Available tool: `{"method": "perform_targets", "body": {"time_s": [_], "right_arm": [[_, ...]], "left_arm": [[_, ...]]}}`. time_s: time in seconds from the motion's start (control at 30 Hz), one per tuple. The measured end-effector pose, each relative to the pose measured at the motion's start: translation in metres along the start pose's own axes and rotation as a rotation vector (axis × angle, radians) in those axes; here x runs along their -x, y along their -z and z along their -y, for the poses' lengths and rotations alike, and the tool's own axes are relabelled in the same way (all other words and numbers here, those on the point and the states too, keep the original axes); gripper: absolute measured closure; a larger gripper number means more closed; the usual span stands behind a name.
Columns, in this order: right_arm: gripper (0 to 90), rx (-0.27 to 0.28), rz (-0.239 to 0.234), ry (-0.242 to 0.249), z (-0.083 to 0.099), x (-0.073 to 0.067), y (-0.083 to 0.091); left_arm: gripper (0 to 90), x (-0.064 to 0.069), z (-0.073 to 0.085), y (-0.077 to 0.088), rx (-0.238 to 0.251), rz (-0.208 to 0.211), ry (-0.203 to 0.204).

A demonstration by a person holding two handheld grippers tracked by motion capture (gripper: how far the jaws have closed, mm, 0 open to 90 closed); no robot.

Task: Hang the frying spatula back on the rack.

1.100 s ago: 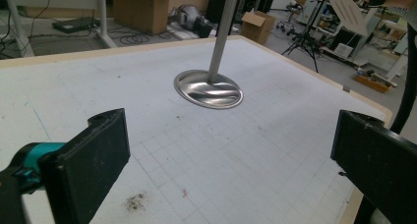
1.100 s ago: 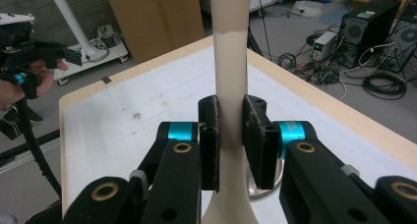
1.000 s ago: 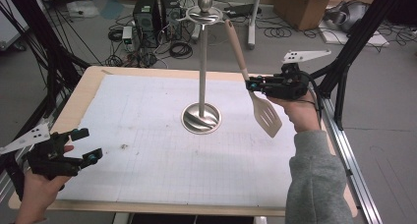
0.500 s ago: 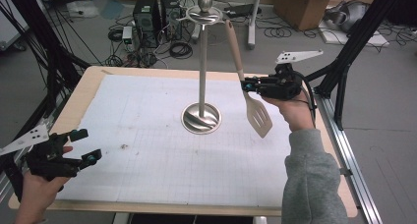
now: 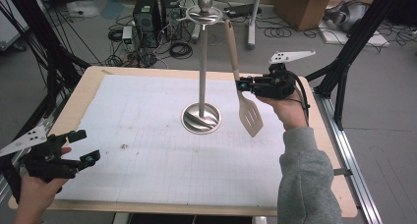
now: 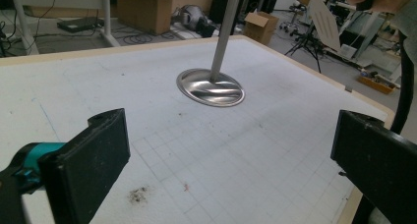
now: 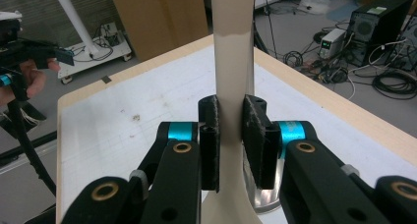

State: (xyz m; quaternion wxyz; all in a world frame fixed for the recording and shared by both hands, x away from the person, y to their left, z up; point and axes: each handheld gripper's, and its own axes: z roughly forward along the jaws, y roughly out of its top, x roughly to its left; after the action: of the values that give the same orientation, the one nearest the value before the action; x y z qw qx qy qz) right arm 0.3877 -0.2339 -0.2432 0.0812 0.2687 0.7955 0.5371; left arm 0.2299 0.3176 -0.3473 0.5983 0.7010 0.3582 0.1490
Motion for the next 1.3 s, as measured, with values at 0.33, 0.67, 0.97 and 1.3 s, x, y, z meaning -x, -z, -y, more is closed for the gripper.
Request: {"method": "perform_targets", "body": {"time_s": [0.33,0.67,0.97,1.3], "right_arm": [[78.0,0.000,0.000,-0.008,-0.001,-0.002,-0.010],[78.0,0.001,0.004,-0.004,-0.002,-0.002,-0.021],[78.0,0.009,0.015,0.011,-0.002,-0.001,-0.030],[78.0,0.017,0.020,0.014,-0.003,-0.001,-0.039]], "left_arm": [[1.8,0.000,0.000,0.000,-0.002,0.000,0.001],[1.7,-0.001,0.002,0.006,0.009,-0.010,0.010],[1.8,-0.001,0.003,0.010,0.012,-0.017,0.013],[1.8,-0.001,0.003,0.009,0.009,-0.015,0.012]]}}
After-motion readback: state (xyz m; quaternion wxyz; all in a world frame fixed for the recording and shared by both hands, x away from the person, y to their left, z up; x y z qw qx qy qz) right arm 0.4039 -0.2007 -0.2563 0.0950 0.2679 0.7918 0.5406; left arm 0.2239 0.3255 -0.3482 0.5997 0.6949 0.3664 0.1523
